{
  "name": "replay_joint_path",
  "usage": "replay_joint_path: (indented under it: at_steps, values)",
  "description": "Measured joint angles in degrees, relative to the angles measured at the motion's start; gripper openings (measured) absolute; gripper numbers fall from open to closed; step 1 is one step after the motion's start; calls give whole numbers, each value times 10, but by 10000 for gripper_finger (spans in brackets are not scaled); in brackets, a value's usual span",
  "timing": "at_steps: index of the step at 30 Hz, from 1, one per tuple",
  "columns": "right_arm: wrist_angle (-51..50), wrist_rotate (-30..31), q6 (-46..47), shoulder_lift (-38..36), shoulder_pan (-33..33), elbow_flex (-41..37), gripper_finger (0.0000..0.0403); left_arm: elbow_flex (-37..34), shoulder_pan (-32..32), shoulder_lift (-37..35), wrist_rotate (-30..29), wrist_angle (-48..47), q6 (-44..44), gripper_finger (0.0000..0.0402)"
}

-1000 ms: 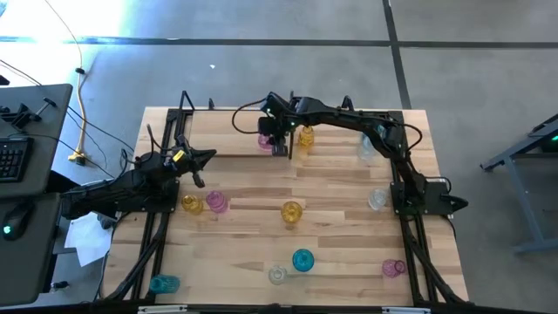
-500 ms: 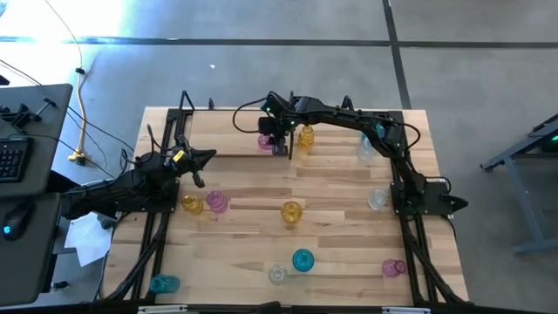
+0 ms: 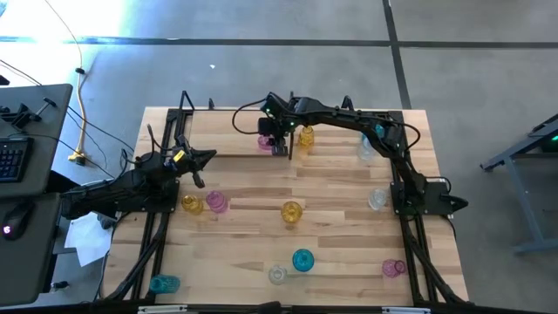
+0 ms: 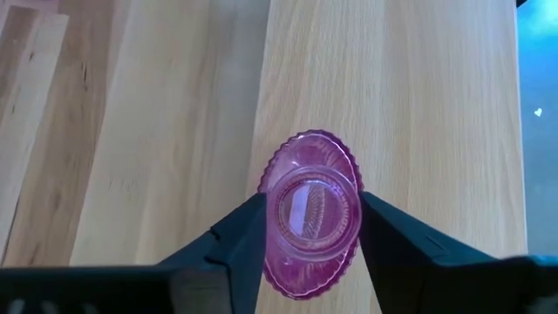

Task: Sort vases onto shelf
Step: Put the middle pink vase on the shelf

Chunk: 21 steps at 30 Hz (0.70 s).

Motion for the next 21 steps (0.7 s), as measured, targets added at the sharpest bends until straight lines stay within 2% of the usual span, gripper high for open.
replay_joint_path:
  at_steps: [10,16,21]
  values:
    - [0,1,6,-2,0,-1,190,0,0,0,2,0,0,1]
    - [0,41,14,-6,0,-1,215,0,0,0,2,-1,0,1]
    - [-1,46,16,-6,0,1,227,0,0,0,2,-1,0,1]
